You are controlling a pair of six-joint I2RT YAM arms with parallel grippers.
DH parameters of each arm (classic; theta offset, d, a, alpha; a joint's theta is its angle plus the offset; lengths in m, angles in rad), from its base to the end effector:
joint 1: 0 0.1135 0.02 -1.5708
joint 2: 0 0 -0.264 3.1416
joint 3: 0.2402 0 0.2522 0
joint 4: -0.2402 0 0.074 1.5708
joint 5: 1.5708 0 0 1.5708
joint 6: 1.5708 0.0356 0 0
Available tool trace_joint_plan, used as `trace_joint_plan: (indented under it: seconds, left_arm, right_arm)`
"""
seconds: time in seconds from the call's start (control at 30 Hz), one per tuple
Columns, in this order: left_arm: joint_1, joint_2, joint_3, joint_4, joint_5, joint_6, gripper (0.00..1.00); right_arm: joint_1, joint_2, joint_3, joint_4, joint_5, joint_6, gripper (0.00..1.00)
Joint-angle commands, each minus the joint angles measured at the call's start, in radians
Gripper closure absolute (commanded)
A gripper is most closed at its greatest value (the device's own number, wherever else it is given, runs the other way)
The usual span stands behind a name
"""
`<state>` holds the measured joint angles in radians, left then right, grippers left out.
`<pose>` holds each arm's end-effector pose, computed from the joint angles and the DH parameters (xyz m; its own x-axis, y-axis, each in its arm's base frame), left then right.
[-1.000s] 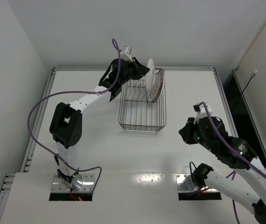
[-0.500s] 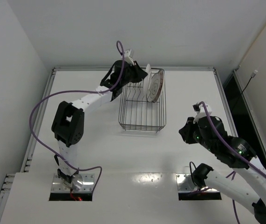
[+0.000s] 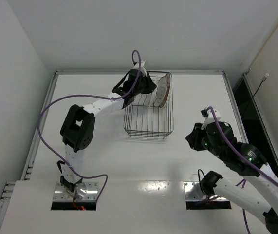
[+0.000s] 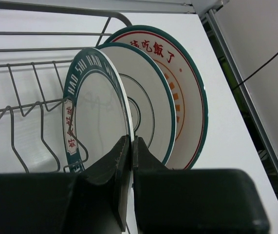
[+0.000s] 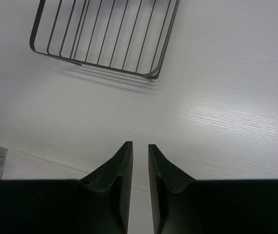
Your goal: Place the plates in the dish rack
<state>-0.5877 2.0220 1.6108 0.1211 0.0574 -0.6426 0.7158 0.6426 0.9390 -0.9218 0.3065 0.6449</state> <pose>0.4055 -0.2726 0.2768 -0.5497 -0.3527 -0.7573 0.3371 0.7358 -0.5874 0.0923 0.0660 0.3374 -0.6181 0.2219 -0.7541 -0.0869 0.9341 0.3462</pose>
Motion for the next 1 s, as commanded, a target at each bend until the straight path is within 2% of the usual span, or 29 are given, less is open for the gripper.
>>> trace_joint_plan:
  seconds: [0.0, 0.1, 0.13, 0.2, 0.27, 0.33, 0.37, 0.47, 0.57, 0.67, 0.7, 0.73, 0.77, 0.83, 0.9, 0.97]
  left_arm:
    - [-0.015, -0.019, -0.005, 0.079, -0.018, 0.000, 1.00]
    - [-0.024, -0.019, -0.026, 0.080, -0.031, -0.009, 0.98]
    - [-0.024, -0.028, -0.026, 0.066, -0.042, -0.009, 0.90]
    - [-0.024, -0.028, -0.026, 0.054, -0.042, 0.000, 0.83]
    - [-0.024, -0.039, -0.017, 0.041, -0.042, 0.000, 0.69]
    - [-0.024, -0.068, -0.029, 0.031, -0.042, -0.023, 0.60]
    - [-0.024, -0.068, -0.038, 0.046, -0.031, -0.023, 0.52]
    - [-0.024, -0.092, -0.016, 0.012, -0.031, -0.013, 0.41]
    - [-0.024, -0.147, -0.015, -0.021, -0.044, 0.007, 0.34]
    - [-0.024, -0.251, -0.063, -0.037, -0.044, 0.018, 0.32]
    - [-0.024, -0.290, -0.087, -0.037, -0.054, 0.029, 0.20]
    - [-0.035, -0.333, -0.118, -0.025, -0.054, 0.041, 0.20]
    - [-0.050, -0.376, -0.191, -0.009, -0.071, 0.073, 0.00]
    - [-0.061, -0.486, -0.247, 0.008, -0.071, 0.112, 0.00]
    - [-0.070, -0.540, -0.282, -0.050, -0.071, 0.168, 0.00]
    - [-0.089, -0.645, -0.316, -0.132, -0.083, 0.211, 0.00]
  right_arm:
    - [-0.003, -0.004, -0.005, 0.012, -0.001, -0.011, 0.83]
    - [-0.003, -0.004, 0.004, 0.012, -0.001, -0.011, 0.77]
    - [-0.003, -0.004, 0.004, 0.012, -0.001, -0.011, 0.74]
    - [-0.003, -0.004, 0.017, 0.003, -0.010, -0.011, 0.71]
    - [-0.003, 0.006, 0.027, 0.003, -0.010, -0.011, 0.65]
    - [-0.003, 0.017, 0.037, 0.003, -0.010, -0.011, 0.62]
    - [-0.003, 0.017, 0.037, 0.003, -0.010, -0.011, 0.61]
    - [-0.003, 0.017, 0.037, 0.012, -0.021, -0.002, 0.58]
    - [-0.003, 0.017, 0.049, 0.012, -0.021, -0.002, 0.50]
    - [-0.003, 0.017, 0.084, -0.012, -0.011, 0.007, 0.41]
    - [-0.003, 0.017, 0.101, -0.023, 0.000, 0.016, 0.39]
    - [-0.003, 0.017, 0.112, -0.040, 0.032, 0.016, 0.37]
    - [-0.003, 0.017, 0.133, -0.078, 0.054, 0.028, 0.28]
    - [-0.003, 0.026, 0.153, -0.118, 0.121, 0.041, 0.19]
    - [-0.003, 0.026, 0.167, -0.158, 0.154, 0.052, 0.08]
    - [-0.003, 0.026, 0.176, -0.173, 0.166, 0.061, 0.02]
